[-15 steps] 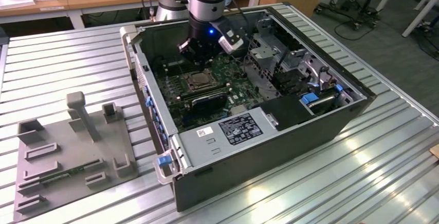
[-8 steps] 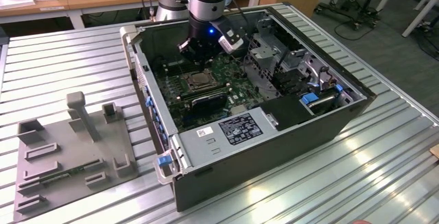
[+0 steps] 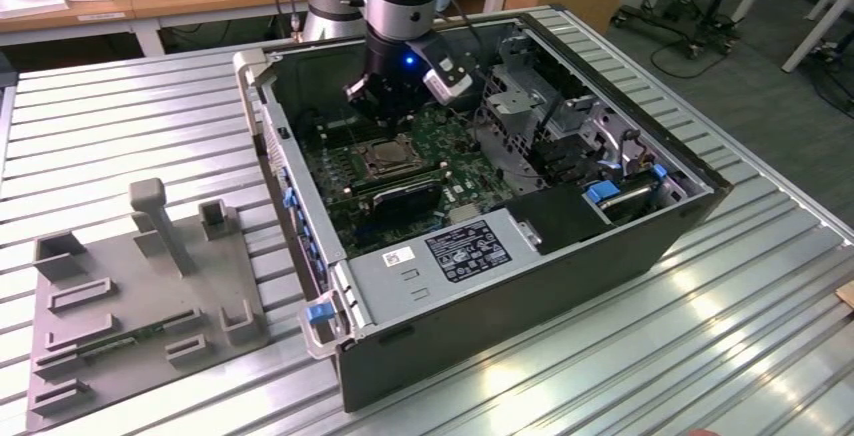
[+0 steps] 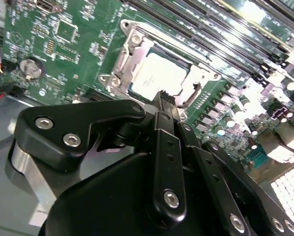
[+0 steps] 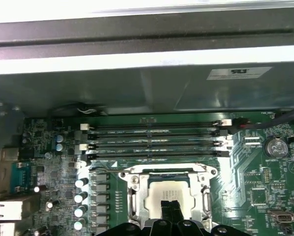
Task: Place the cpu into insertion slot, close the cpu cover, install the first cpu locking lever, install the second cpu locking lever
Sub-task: 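Install the first cpu locking lever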
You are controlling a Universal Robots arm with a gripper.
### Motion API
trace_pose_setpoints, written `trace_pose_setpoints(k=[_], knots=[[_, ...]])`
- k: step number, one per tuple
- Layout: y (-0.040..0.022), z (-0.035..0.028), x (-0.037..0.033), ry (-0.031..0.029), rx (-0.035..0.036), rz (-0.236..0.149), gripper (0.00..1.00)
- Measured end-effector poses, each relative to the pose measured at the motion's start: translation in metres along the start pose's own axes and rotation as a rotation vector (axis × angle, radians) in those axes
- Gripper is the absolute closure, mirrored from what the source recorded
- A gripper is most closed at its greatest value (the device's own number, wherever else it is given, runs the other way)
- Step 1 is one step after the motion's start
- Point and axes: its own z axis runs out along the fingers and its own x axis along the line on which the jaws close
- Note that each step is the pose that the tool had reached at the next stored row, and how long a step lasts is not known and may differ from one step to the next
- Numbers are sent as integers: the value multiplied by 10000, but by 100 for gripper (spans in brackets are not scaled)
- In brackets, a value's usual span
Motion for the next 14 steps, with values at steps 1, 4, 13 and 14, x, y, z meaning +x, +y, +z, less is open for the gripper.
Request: trace_pose_setpoints(k=[1, 4, 13, 14], knots=[[-1, 0, 33, -23, -3, -1, 89], [-5, -2, 139, -106, -7, -11, 89], [-4, -57, 246, -240, -13, -25, 89], [-1, -75, 245, -242, -14, -25, 89]])
